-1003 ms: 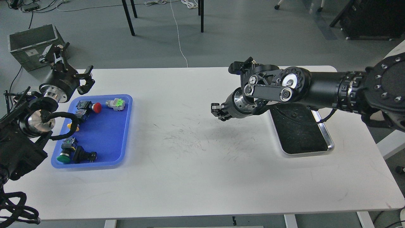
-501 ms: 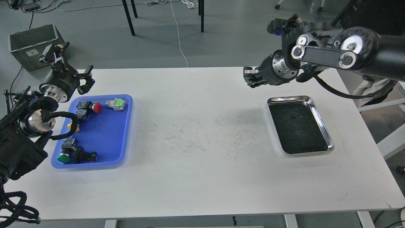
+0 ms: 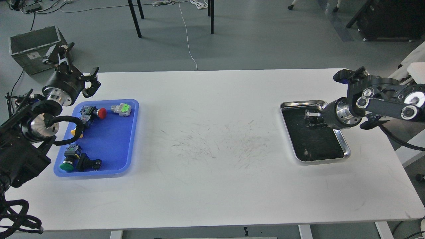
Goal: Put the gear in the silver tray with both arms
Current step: 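Lower the gear into the silver tray and open the right gripper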
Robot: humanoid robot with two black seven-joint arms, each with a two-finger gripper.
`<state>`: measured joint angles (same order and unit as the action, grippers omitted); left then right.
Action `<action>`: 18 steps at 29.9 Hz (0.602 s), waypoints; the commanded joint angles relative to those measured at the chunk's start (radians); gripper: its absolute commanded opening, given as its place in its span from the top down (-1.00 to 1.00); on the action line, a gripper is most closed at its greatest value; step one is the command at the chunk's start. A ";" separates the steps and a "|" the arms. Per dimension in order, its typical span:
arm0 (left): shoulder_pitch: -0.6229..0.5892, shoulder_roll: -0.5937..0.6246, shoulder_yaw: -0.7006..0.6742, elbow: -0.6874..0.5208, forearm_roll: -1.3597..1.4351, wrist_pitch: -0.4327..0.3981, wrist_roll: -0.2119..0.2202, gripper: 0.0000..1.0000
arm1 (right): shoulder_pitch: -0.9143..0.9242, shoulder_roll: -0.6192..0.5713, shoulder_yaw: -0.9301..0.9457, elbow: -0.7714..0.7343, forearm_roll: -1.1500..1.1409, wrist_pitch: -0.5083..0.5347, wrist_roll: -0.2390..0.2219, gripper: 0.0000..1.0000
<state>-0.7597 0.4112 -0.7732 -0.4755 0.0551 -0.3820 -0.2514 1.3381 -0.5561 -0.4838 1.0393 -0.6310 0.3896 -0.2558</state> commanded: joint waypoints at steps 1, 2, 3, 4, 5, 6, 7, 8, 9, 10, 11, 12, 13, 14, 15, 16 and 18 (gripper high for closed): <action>0.002 0.001 0.000 0.000 0.000 0.000 0.000 -0.96 | -0.051 0.010 0.004 -0.010 -0.078 -0.011 0.003 0.97; 0.002 0.000 0.000 0.000 0.000 0.002 0.000 -0.96 | -0.054 0.012 0.004 -0.010 -0.079 -0.017 0.001 0.97; 0.002 0.000 0.000 0.000 0.000 0.002 0.000 -0.96 | -0.056 0.015 0.004 -0.010 -0.082 -0.020 0.001 0.97; 0.002 0.000 0.000 0.000 0.000 0.002 0.000 -0.96 | -0.057 0.021 0.004 -0.010 -0.087 -0.020 0.001 0.97; 0.002 0.001 0.000 0.000 0.000 0.002 0.000 -0.96 | -0.057 0.028 0.004 -0.013 -0.088 -0.021 0.001 0.97; 0.000 0.001 0.000 0.000 0.000 0.002 0.000 -0.96 | -0.059 0.028 0.004 -0.013 -0.088 -0.021 0.001 0.97; 0.000 0.001 0.000 0.000 0.000 0.002 0.000 -0.96 | -0.060 0.028 0.004 -0.012 -0.088 -0.021 0.001 0.97; 0.000 0.001 0.000 0.000 0.000 0.002 0.001 -0.96 | -0.060 0.030 0.004 -0.012 -0.088 -0.021 0.001 0.97; 0.000 0.001 0.000 0.000 0.000 0.002 0.000 -0.96 | -0.060 0.030 0.004 -0.012 -0.088 -0.021 0.001 0.96; 0.000 0.001 0.000 0.000 0.000 0.002 0.001 -0.96 | -0.060 0.030 0.004 -0.012 -0.088 -0.021 0.001 0.96; 0.000 0.001 0.000 0.000 0.000 0.002 0.000 -0.96 | -0.060 0.028 0.004 -0.012 -0.090 -0.021 0.001 0.96; 0.000 0.001 0.000 0.000 0.000 0.002 0.001 -0.96 | -0.060 0.028 0.004 -0.012 -0.088 -0.021 0.001 0.94; 0.000 0.001 0.000 0.000 0.002 0.002 0.000 -0.96 | -0.060 0.027 0.004 -0.010 -0.088 -0.021 0.001 0.92; 0.000 0.001 0.000 0.000 0.002 0.002 0.000 -0.96 | -0.060 0.025 0.005 -0.010 -0.087 -0.021 0.001 0.89; 0.000 0.001 0.000 0.000 0.002 0.002 0.000 -0.96 | -0.059 0.021 0.005 -0.009 -0.085 -0.020 0.003 0.85; 0.000 0.001 0.000 0.000 0.002 0.002 0.000 -0.96 | -0.057 0.019 0.008 -0.008 -0.084 -0.018 0.003 0.80; 0.000 0.001 0.000 0.000 0.002 0.002 0.000 -0.96 | -0.057 0.016 0.019 -0.008 -0.084 -0.018 0.003 0.56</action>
<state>-0.7586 0.4131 -0.7731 -0.4755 0.0568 -0.3803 -0.2514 1.2780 -0.5349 -0.4770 1.0300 -0.7168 0.3691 -0.2542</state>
